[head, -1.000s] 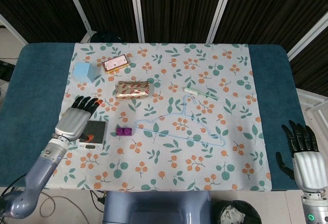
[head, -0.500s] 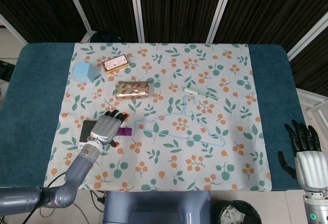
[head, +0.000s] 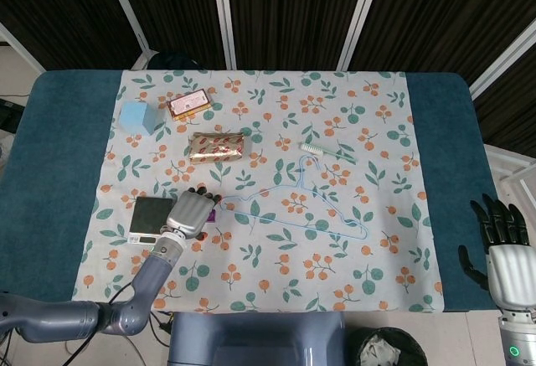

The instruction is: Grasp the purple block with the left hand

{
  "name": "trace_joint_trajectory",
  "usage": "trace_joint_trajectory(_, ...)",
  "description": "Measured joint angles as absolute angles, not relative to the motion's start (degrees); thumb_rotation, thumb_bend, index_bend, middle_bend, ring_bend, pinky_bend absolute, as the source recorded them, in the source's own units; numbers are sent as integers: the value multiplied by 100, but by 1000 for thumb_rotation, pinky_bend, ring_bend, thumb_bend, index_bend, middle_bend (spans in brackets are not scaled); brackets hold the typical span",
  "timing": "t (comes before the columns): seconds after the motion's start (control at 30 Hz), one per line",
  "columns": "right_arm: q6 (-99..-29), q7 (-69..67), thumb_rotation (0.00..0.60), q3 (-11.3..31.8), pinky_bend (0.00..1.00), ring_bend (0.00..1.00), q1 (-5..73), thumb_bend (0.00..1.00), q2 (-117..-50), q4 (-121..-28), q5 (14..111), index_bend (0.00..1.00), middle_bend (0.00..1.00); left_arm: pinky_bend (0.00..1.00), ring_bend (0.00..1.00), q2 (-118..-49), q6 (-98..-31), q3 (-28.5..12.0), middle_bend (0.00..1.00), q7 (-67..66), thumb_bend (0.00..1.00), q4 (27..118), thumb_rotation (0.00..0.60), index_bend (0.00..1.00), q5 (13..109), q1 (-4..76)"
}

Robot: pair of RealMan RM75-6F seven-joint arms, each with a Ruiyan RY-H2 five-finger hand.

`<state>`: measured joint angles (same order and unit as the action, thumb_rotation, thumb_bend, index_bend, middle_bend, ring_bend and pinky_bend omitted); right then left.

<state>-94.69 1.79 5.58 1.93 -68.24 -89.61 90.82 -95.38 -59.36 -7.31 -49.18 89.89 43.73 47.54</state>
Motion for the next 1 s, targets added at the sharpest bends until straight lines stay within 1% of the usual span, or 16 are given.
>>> trace_joint_trajectory(0.2,-9447,157,600,571,15,4,199,481,-6830,-8935,9050,74,35,333,220,-9686,-6035,-617,414,-4856,162,8729,600,382,4602,4749)
trace_joint_trajectory(0.47,-9433,149,600,584,15,4,203,481,-6843,-8925,9022,74,35,334,223,-9769,-6099,-528,421,-4809,164,8503,600,408,4746,4722)
trace_joint_trajectory(0.7,-9412,168,600,590,15,4,212,481,-6861,-8918,9005,74,35,354,266,-9821,-6117,-471,498,-4764,196,8393,600,486,4891,4707)
trace_joint_trajectory(1.0,-9372,166,600,599,15,4,221,481,-6879,-8900,8961,74,35,354,266,-9782,-6142,-455,499,-4703,197,8308,600,488,4898,4640)
